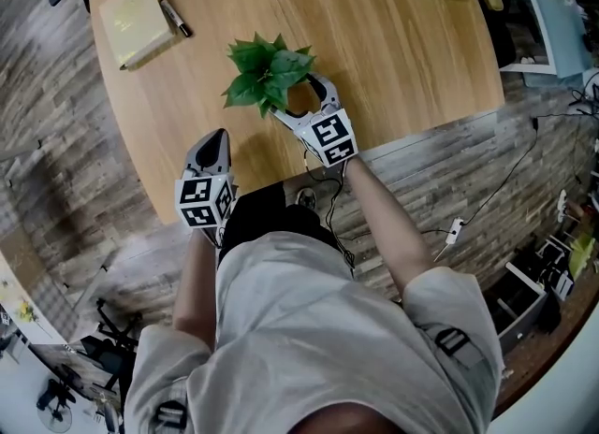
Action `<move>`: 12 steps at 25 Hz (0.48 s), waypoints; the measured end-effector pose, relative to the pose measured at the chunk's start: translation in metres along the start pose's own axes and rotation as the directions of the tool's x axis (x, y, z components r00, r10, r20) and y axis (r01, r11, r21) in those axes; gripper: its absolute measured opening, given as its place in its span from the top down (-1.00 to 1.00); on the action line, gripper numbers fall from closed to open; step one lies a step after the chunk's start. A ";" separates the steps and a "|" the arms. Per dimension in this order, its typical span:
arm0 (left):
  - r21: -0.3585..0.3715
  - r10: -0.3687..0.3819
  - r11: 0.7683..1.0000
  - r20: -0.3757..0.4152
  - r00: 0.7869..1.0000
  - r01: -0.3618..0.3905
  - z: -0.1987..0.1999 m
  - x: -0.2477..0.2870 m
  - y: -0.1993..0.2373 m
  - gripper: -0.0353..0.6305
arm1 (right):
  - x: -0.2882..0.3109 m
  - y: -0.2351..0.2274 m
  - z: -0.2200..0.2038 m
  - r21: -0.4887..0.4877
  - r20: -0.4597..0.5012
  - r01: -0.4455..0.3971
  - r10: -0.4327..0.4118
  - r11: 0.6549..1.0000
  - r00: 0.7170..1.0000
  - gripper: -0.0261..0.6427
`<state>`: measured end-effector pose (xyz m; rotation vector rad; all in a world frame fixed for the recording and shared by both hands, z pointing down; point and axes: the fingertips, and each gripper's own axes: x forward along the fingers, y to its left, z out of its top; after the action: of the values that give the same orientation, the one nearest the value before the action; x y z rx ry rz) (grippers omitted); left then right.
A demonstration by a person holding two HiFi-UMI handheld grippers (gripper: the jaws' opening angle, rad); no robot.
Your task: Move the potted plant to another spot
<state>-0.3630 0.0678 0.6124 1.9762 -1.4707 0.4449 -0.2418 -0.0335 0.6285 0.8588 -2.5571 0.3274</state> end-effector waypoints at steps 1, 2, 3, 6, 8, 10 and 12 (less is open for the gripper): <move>0.003 -0.006 1.000 -0.006 1.000 0.006 0.000 0.002 0.001 0.86 | 0.003 -0.001 -0.002 -0.002 -0.008 -0.001 0.001 1.000 1.000 -0.38; 0.006 -0.012 1.000 -0.010 1.000 0.012 0.001 0.003 0.001 0.86 | 0.007 -0.001 -0.003 -0.006 -0.016 -0.003 0.003 1.000 1.000 -0.39; 0.009 -0.019 1.000 -0.012 1.000 0.019 0.002 0.004 0.002 0.86 | 0.011 -0.002 -0.003 -0.011 -0.020 -0.004 0.004 1.000 1.000 -0.40; 0.021 -0.038 0.999 -0.014 0.999 0.038 0.008 0.009 0.005 0.86 | 0.021 -0.003 -0.001 -0.017 -0.019 -0.008 0.007 1.000 1.000 -0.45; 0.029 -0.049 0.998 -0.017 0.999 0.049 0.011 0.012 0.008 0.86 | 0.026 -0.004 0.004 -0.005 0.000 -0.014 0.014 1.000 1.000 -0.54; 0.043 -0.057 0.997 -0.020 0.998 0.058 0.015 0.015 0.012 0.86 | 0.030 -0.005 0.008 0.010 0.024 -0.020 0.019 1.000 1.000 -0.59; 0.058 -0.062 0.996 -0.021 0.998 0.064 0.018 0.018 0.017 0.86 | 0.034 -0.008 0.009 0.012 0.031 -0.014 0.013 1.000 0.999 -0.59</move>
<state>-0.3751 0.0398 0.6144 2.0526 -1.3936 0.4840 -0.2642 -0.0601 0.6369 0.8577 -2.5927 0.3369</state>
